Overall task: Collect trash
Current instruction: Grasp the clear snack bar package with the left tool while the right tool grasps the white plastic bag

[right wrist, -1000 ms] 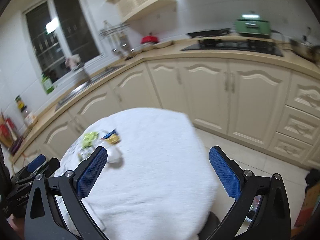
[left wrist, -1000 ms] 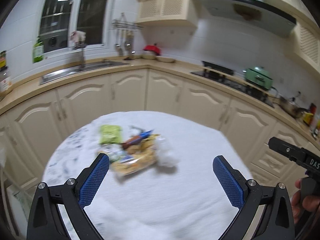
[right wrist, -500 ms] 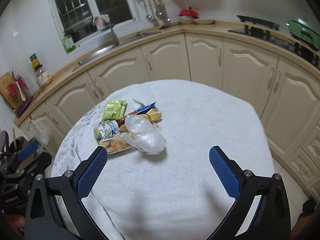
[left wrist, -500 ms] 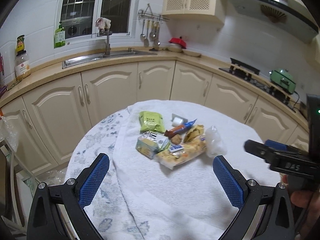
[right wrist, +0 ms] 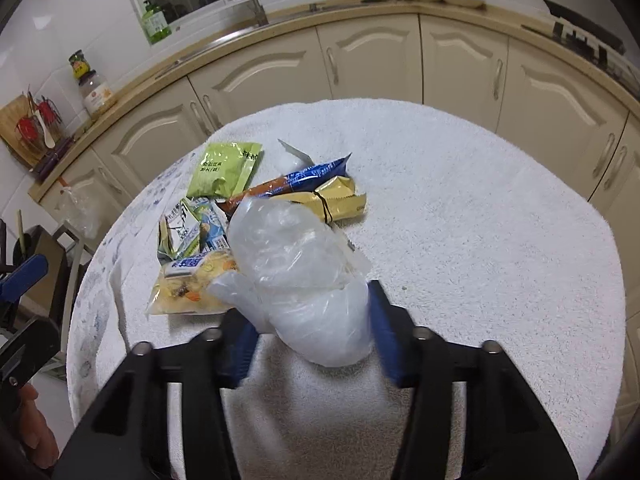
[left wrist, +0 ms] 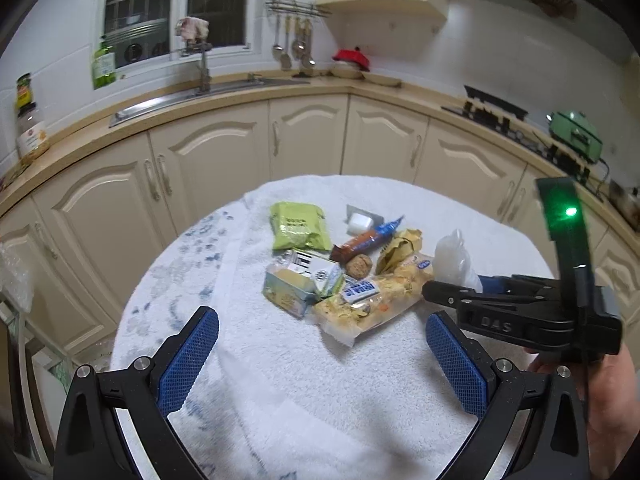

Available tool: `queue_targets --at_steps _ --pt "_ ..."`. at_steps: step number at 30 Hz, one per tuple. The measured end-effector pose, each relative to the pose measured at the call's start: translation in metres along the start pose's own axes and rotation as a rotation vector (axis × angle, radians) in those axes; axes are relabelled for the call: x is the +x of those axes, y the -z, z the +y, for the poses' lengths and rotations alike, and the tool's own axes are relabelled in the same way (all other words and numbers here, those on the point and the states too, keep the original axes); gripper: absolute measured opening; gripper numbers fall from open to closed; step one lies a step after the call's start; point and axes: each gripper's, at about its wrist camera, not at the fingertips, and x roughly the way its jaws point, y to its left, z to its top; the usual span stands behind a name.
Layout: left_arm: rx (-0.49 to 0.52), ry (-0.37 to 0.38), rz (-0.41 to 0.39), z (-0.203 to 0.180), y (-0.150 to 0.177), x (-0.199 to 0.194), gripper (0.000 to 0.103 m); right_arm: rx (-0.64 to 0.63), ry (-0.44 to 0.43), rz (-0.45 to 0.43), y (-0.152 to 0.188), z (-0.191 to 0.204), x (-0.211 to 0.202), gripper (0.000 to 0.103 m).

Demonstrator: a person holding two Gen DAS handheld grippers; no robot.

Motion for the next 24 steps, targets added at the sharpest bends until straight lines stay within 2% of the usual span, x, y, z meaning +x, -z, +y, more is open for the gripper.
queue_targets --at_steps 6,13,15,16,17,18,21,22,24 --pt "0.106 0.056 0.033 -0.024 -0.005 0.038 0.102 0.056 0.029 -0.055 0.012 -0.025 -0.035 0.045" --pt "0.326 0.079 0.071 -0.056 -0.011 0.094 0.1 0.147 0.095 -0.067 0.033 -0.054 -0.068 0.045" --pt "0.394 0.107 0.09 -0.064 -0.012 0.111 0.098 0.171 0.109 -0.069 0.039 -0.06 -0.074 0.045" --pt "0.427 0.121 0.113 -0.07 -0.011 0.12 0.095 0.177 0.114 -0.07 0.04 -0.061 -0.076 0.045" --pt "0.448 0.143 0.138 -0.073 -0.01 0.128 0.084 0.181 0.12 -0.07 0.042 -0.062 -0.077 0.045" --pt "0.462 0.181 0.174 -0.077 -0.01 0.138 0.082 0.185 0.125 -0.072 0.044 -0.063 -0.079 0.045" --pt "0.484 0.201 0.203 -0.084 -0.011 0.157 0.079 0.196 0.127 -0.08 0.047 -0.064 -0.084 0.045" --pt "0.471 0.226 0.214 -0.083 -0.013 0.161 0.074 0.198 0.129 -0.081 0.047 -0.064 -0.085 0.045" --pt "0.424 0.298 0.261 -0.079 -0.019 0.165 0.049 0.201 0.129 -0.082 0.049 -0.064 -0.087 0.045"
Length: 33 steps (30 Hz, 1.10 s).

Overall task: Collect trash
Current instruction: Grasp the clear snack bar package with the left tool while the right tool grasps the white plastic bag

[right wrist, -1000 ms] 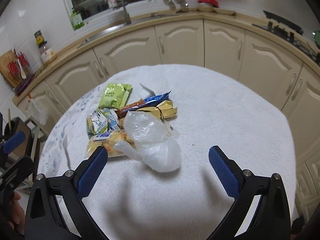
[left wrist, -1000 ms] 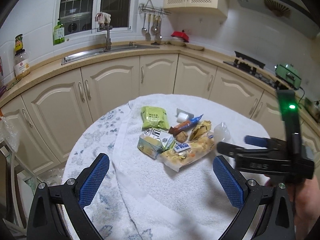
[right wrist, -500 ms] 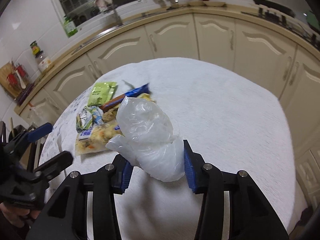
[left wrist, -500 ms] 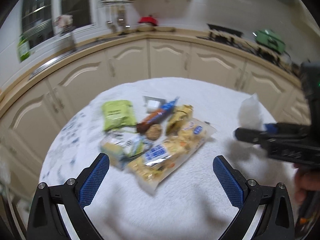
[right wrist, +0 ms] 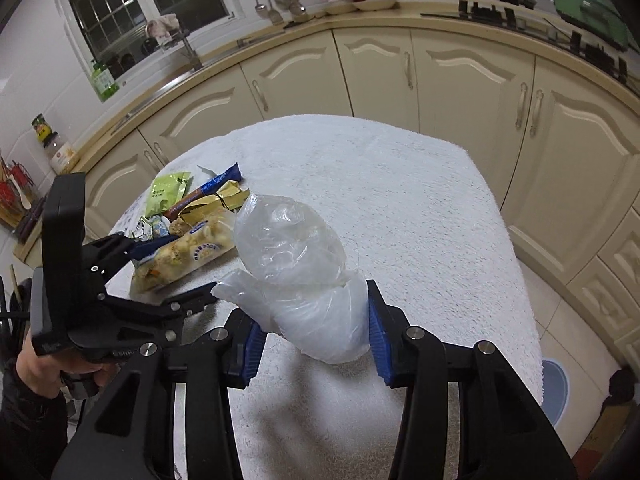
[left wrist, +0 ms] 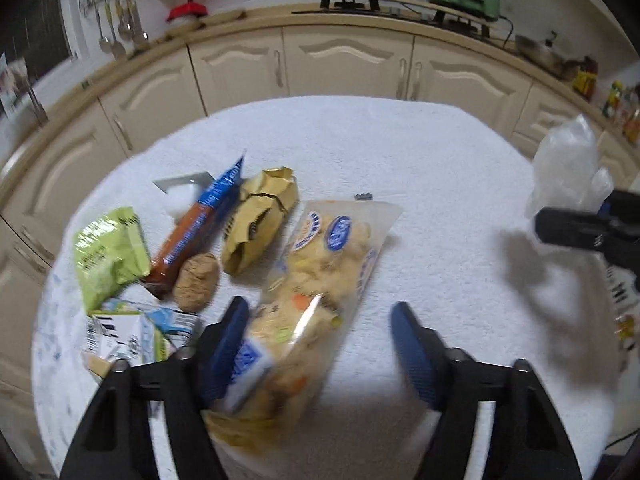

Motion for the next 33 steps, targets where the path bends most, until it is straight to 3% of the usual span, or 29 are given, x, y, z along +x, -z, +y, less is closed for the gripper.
queue_targets --at_steps 2,3,4,6,8,10,11,12,14,24,33 --pt "-0.032 0.085 0.008 0.003 0.0 0.001 0.043 0.004 0.001 -0.002 0.001 -0.002 -0.002 0.045" --pt "-0.033 0.096 0.008 0.002 0.0 0.004 0.043 0.01 -0.002 -0.003 0.002 -0.004 -0.002 0.045" --pt "-0.016 0.061 -0.007 -0.002 0.0 0.009 0.044 0.013 -0.003 -0.004 0.002 -0.005 -0.002 0.045" --pt "-0.006 0.03 -0.021 -0.007 -0.004 0.016 0.061 0.016 -0.001 -0.003 0.003 -0.005 -0.001 0.045" --pt "-0.018 0.042 -0.015 -0.014 -0.011 0.027 0.069 0.02 -0.002 -0.002 0.004 -0.005 -0.001 0.045" --pt "-0.028 0.04 -0.025 -0.02 -0.016 0.034 0.063 0.017 -0.004 -0.007 0.006 -0.005 -0.004 0.045" --pt "-0.042 0.039 -0.032 -0.019 -0.018 0.036 0.044 0.017 -0.004 -0.01 0.006 -0.006 -0.007 0.045" --pt "-0.054 0.048 -0.033 -0.022 -0.02 0.035 0.037 0.019 -0.003 -0.013 0.007 -0.007 -0.009 0.045" --pt "-0.094 0.092 -0.034 -0.019 -0.02 0.034 0.032 0.026 0.0 -0.019 0.008 -0.011 -0.013 0.045" --pt "-0.17 0.075 -0.092 -0.032 0.012 -0.004 0.031 0.075 -0.002 -0.047 0.019 -0.032 -0.034 0.045" --pt "-0.162 0.071 -0.181 -0.056 0.016 -0.055 0.029 0.091 -0.008 -0.116 0.022 -0.042 -0.073 0.045"
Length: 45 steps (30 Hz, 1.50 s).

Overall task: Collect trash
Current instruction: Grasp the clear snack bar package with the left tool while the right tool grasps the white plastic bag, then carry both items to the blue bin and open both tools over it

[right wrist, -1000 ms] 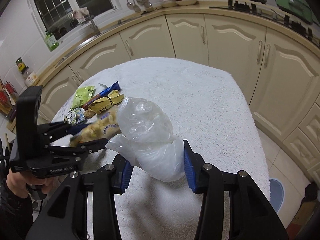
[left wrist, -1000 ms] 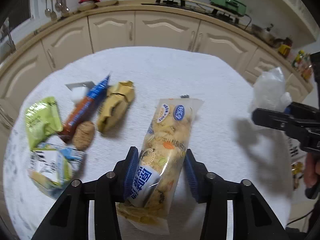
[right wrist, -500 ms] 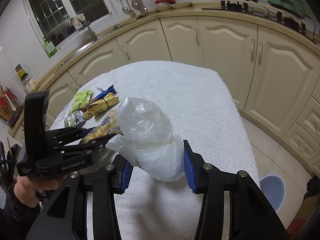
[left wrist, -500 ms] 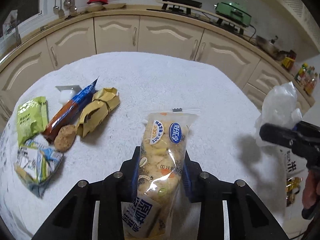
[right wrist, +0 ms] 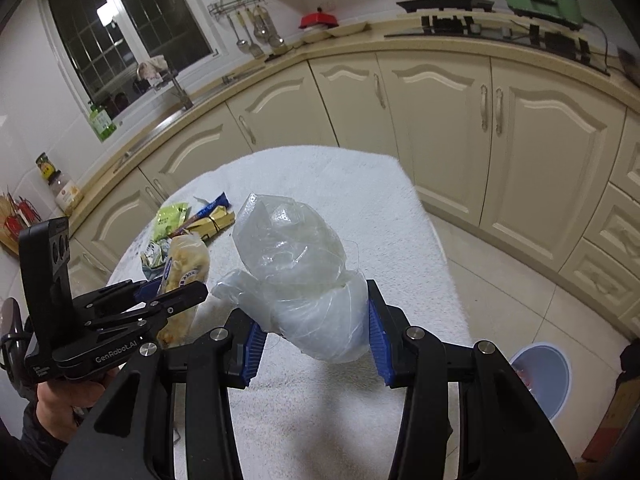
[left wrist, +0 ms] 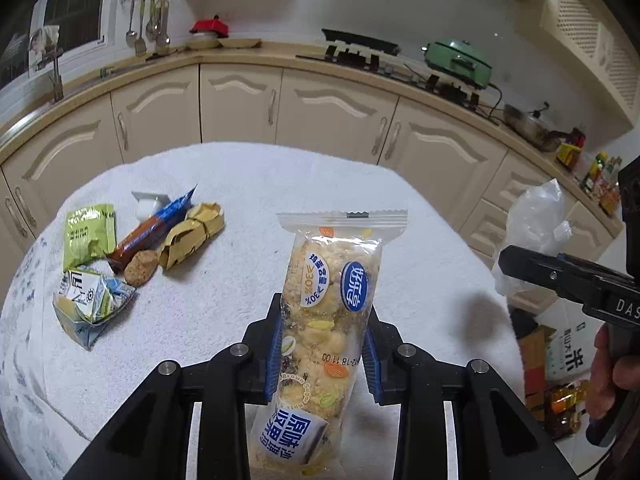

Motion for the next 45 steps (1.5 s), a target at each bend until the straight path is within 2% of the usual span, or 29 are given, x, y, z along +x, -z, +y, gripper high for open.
queue_targets --at_steps 7,15,20,28,36,45 --pt "0.016 0.005 -0.045 -0.02 0.006 -0.019 0.029 0.021 0.007 -0.043 0.002 -0.017 -0.028 0.045" --pt "0.065 0.046 -0.094 -0.055 0.001 -0.039 0.029 0.065 0.044 -0.083 0.01 -0.048 -0.061 0.045" --pt "0.108 0.105 -0.12 -0.09 -0.006 -0.044 0.029 0.107 0.082 -0.125 0.014 -0.075 -0.09 0.045" --pt "0.185 0.203 -0.131 -0.15 -0.016 -0.038 0.029 0.215 0.18 -0.19 0.028 -0.14 -0.141 0.045" --pt "0.229 0.317 -0.096 -0.194 -0.041 0.001 0.029 0.331 0.282 -0.215 0.052 -0.212 -0.177 0.045" --pt "0.267 0.41 0.051 -0.26 -0.069 0.091 0.029 0.451 0.357 -0.174 0.08 -0.284 -0.177 0.045"
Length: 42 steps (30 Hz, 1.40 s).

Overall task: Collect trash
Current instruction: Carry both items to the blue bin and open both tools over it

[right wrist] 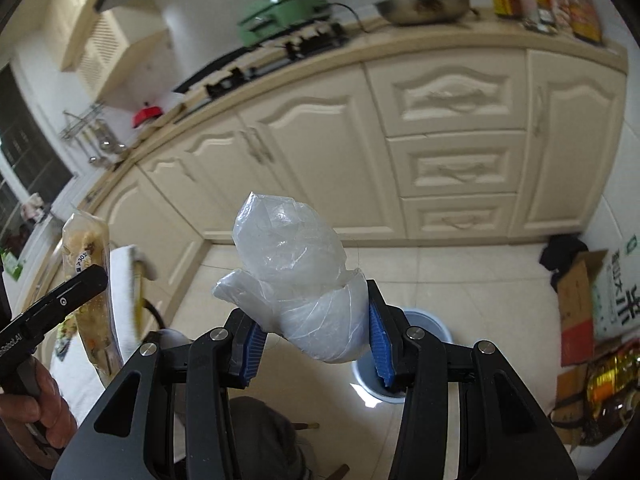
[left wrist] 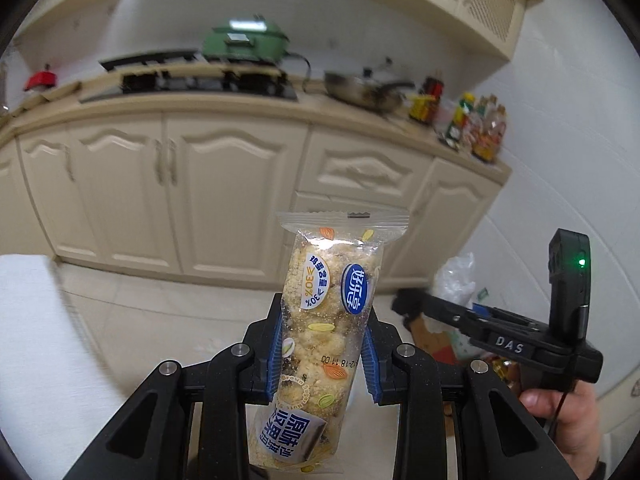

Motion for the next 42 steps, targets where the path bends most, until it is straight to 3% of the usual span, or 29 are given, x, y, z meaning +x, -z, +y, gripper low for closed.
queue_targets --at_steps 8,13,15,17,20,23,30,36,39,40,42 --pt "0.035 0.044 0.158 -0.012 -0.039 0.115 0.029 0.098 0.015 0.067 0.007 -0.047 0.045 0.045" --pt "0.043 0.032 0.272 -0.01 -0.055 0.187 0.033 0.159 0.03 0.114 0.011 -0.07 0.077 0.048" --pt "0.054 -0.006 0.311 -0.012 -0.06 0.213 0.061 0.183 0.043 0.146 0.014 -0.079 0.092 0.054" --pt "0.038 -0.042 0.325 -0.005 -0.07 0.231 0.079 0.208 0.064 0.164 0.019 -0.086 0.102 0.077" --pt "0.019 -0.077 0.314 0.008 -0.083 0.236 0.09 0.223 0.074 0.186 0.026 -0.092 0.107 0.086" --pt "0.021 -0.123 0.285 0.019 -0.095 0.229 0.095 0.24 0.091 0.176 0.031 -0.094 0.105 0.103" --pt "0.011 -0.197 0.196 0.031 -0.1 0.184 0.102 0.24 0.105 0.161 0.036 -0.076 0.092 0.103" --pt "0.008 -0.244 0.095 0.034 -0.098 0.128 0.102 0.195 0.069 0.133 0.033 -0.033 0.074 0.103" --pt "-0.007 -0.258 0.033 0.035 -0.073 0.078 0.102 0.156 0.032 0.102 0.027 -0.001 0.06 0.103" --pt "-0.007 -0.263 0.011 0.039 -0.046 0.036 0.102 0.145 0.022 0.09 0.025 0.008 0.056 0.103" --pt "-0.014 -0.277 -0.031 0.044 -0.032 0.002 0.102 0.111 -0.002 0.061 0.02 0.031 0.046 0.103"
